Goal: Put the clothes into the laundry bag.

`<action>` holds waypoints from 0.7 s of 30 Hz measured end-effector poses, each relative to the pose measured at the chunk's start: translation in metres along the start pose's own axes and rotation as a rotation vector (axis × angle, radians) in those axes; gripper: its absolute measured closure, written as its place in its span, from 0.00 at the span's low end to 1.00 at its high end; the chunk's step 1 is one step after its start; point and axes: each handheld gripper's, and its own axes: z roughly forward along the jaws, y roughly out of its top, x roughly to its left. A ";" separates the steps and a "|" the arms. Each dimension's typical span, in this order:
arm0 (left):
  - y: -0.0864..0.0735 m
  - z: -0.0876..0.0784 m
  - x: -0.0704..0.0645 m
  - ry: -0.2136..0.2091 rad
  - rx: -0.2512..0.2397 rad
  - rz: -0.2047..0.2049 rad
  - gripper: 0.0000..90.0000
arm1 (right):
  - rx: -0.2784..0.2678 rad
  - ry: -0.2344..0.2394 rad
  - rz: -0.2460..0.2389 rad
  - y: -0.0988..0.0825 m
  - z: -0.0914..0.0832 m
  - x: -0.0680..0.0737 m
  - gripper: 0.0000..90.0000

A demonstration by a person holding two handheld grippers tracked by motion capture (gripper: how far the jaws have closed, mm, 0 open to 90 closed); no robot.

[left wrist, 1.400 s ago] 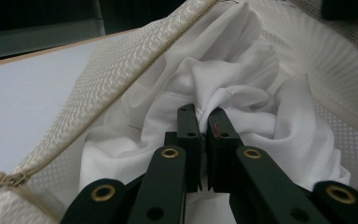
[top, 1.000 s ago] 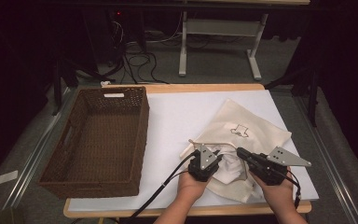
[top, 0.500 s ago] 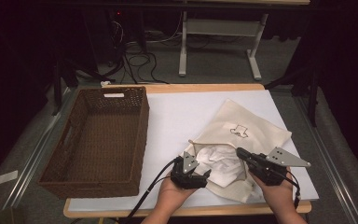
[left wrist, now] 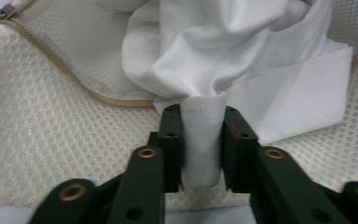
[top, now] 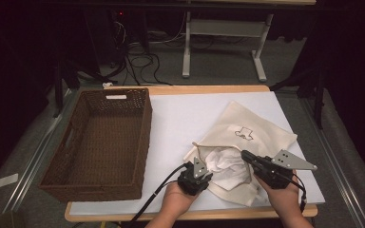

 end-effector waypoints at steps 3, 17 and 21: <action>0.004 0.000 -0.002 -0.003 -0.022 -0.008 0.90 | 0.003 -0.001 -0.004 0.000 0.001 0.001 0.98; 0.042 0.030 -0.003 0.059 -0.170 -0.042 0.90 | 0.000 0.000 0.001 -0.001 -0.001 0.000 0.98; 0.053 0.041 -0.005 0.077 -0.191 -0.049 0.91 | -0.002 -0.001 0.007 -0.002 -0.002 0.000 0.98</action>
